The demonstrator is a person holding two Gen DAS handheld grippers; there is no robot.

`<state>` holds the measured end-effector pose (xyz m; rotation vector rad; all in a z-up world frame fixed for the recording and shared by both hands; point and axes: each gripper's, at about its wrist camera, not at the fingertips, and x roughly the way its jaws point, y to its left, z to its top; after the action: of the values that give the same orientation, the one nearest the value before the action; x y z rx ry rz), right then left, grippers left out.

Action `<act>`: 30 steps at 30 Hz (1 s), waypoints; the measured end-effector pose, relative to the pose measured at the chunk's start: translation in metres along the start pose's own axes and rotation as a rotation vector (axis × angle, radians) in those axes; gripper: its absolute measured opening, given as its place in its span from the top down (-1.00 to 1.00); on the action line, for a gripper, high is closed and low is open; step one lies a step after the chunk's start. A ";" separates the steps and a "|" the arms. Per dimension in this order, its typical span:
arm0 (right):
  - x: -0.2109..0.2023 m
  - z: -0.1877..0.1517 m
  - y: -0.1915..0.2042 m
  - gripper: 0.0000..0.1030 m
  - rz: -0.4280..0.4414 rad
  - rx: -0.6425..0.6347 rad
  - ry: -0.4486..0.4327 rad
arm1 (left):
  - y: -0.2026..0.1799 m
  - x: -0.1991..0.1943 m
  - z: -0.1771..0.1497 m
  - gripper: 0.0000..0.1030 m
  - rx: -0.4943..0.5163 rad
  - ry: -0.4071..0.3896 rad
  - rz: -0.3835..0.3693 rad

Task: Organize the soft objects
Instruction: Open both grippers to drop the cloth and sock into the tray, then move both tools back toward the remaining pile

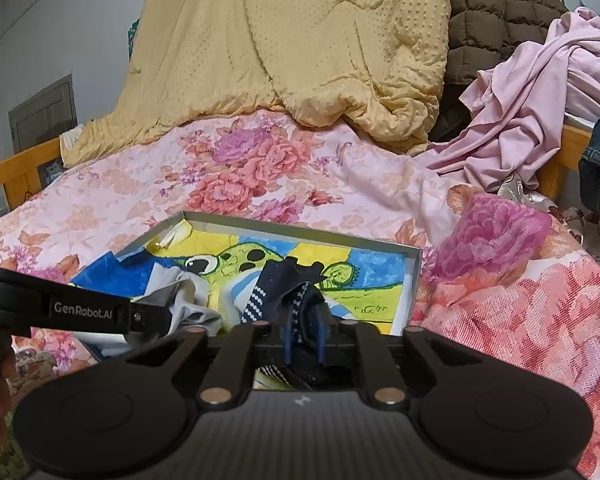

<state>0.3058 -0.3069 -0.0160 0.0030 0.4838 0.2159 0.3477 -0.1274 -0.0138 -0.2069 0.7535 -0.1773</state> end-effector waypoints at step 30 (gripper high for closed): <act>-0.121 0.010 0.032 -0.87 0.030 0.035 -0.260 | 0.011 -0.177 0.021 -0.66 0.198 -0.082 0.124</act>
<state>0.1993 -0.3000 0.0506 0.0719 0.2285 0.2327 0.2362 -0.0730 0.1144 0.0202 0.6608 -0.1240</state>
